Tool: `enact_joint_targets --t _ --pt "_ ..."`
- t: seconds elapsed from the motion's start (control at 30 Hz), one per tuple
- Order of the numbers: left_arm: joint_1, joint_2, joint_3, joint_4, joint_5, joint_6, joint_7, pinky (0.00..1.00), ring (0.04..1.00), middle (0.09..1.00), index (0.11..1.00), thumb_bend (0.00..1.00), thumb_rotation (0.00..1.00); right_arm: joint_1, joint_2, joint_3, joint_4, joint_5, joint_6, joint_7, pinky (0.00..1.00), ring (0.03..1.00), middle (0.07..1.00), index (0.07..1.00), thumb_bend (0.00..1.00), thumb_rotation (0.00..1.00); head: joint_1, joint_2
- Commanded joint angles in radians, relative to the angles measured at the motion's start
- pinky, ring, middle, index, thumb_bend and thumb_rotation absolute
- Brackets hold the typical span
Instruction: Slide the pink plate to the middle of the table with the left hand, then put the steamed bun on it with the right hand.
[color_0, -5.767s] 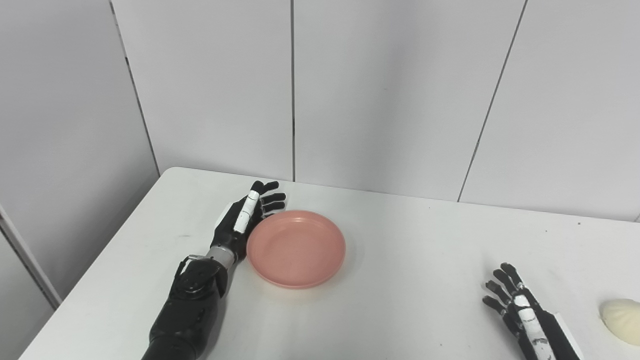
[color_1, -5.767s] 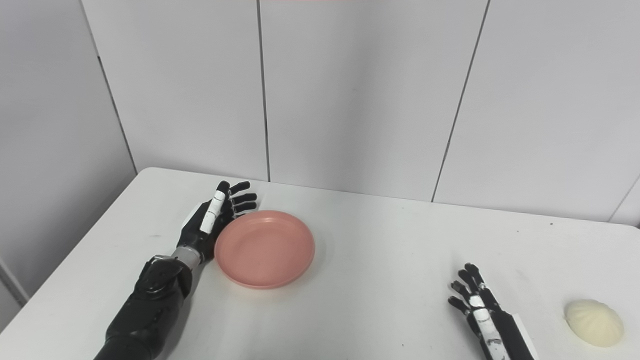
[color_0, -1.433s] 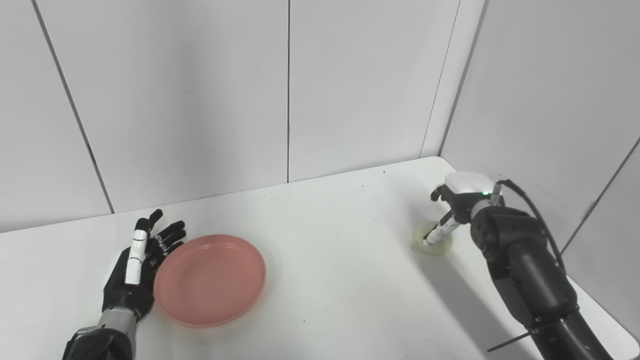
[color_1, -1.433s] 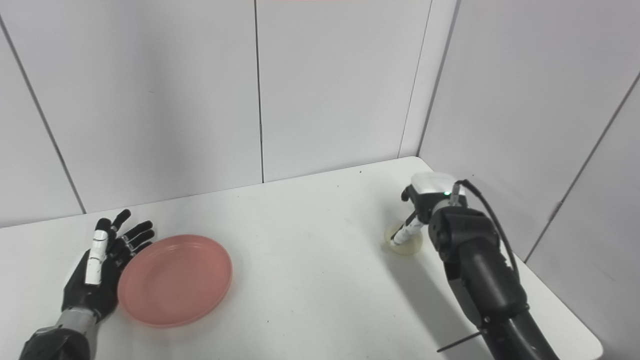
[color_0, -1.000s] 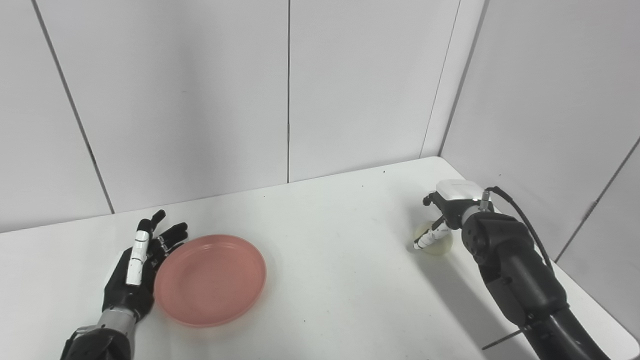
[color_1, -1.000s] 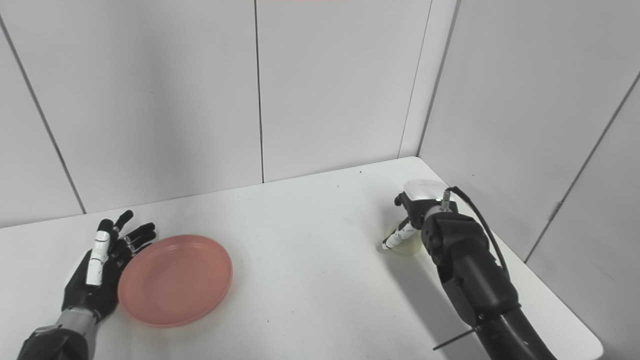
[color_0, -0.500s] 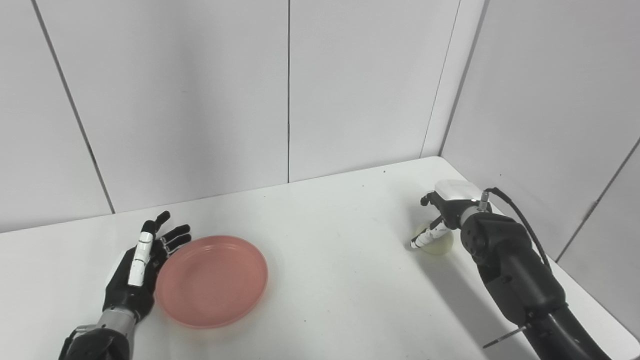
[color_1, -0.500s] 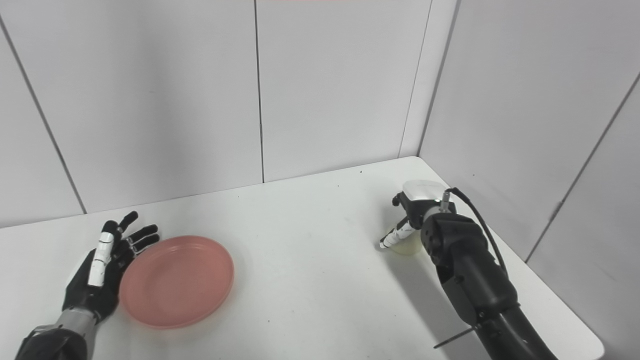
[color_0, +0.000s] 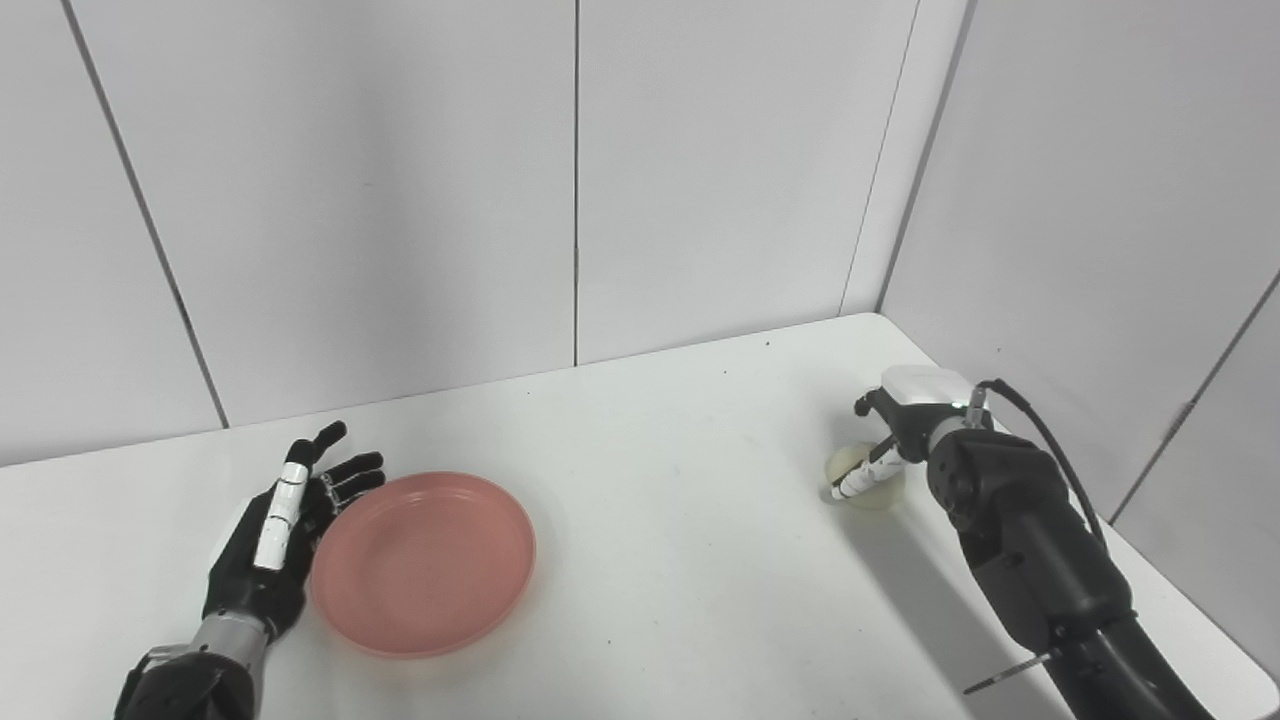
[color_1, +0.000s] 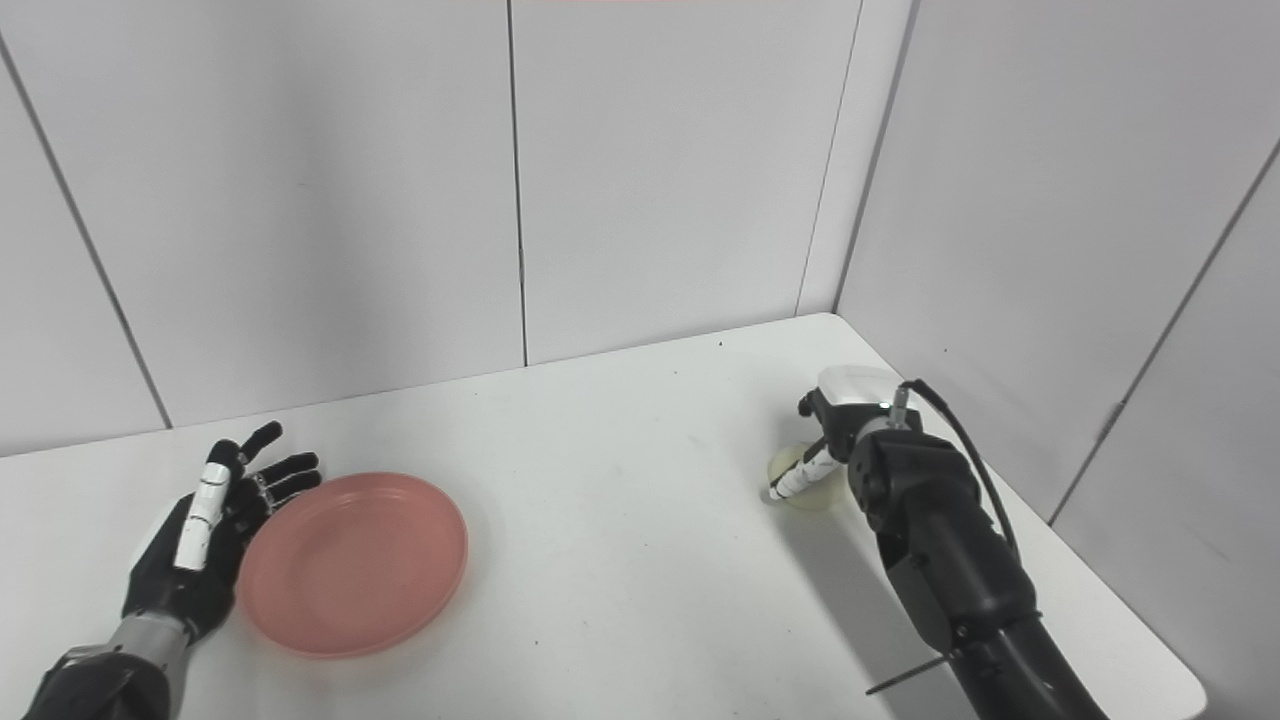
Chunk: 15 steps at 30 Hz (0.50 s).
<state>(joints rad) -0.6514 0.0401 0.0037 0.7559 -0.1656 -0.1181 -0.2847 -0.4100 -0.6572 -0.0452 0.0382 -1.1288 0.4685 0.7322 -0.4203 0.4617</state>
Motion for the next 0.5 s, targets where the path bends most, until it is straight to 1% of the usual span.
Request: enact_joint_targets --t 0.0,0.2,0.27,0.33,0.47 --pt "0.013 0.011 -0.01 0.034 0.014 0.03 -0.011 0.77 0.766 0.745 0.889 0.75 0.89 -0.023 -0.02 -0.005 0.0 -0.016 0.001 -0.022 0.57 0.791 0.868 0.81 1.0 0.48 0.001 0.001" --pt "0.01 0.014 -0.016 0.045 0.021 0.022 -0.013 0.77 0.77 0.748 0.896 0.75 0.89 -0.029 -0.012 0.005 0.049 0.008 0.001 -0.053 0.58 0.81 0.874 0.809 1.0 0.48 0.003 0.001" --pt "0.009 0.015 -0.018 0.044 0.019 0.027 -0.011 0.77 0.771 0.752 0.902 0.76 0.9 -0.032 -0.014 0.017 0.063 0.017 0.0 -0.065 0.59 0.812 0.877 0.815 1.0 0.49 0.003 0.001" --pt "0.009 0.015 -0.019 0.04 0.017 0.033 -0.008 0.77 0.769 0.752 0.903 0.76 0.9 -0.032 -0.014 0.023 0.067 0.022 0.0 -0.07 0.59 0.814 0.88 0.815 1.0 0.49 0.005 0.001" --pt "0.003 0.017 -0.02 0.068 0.014 0.012 -0.016 0.78 0.766 0.743 0.892 0.77 0.89 -0.025 -0.006 0.017 0.051 0.028 0.001 -0.066 0.58 0.835 0.89 0.81 1.0 0.48 0.006 0.002"
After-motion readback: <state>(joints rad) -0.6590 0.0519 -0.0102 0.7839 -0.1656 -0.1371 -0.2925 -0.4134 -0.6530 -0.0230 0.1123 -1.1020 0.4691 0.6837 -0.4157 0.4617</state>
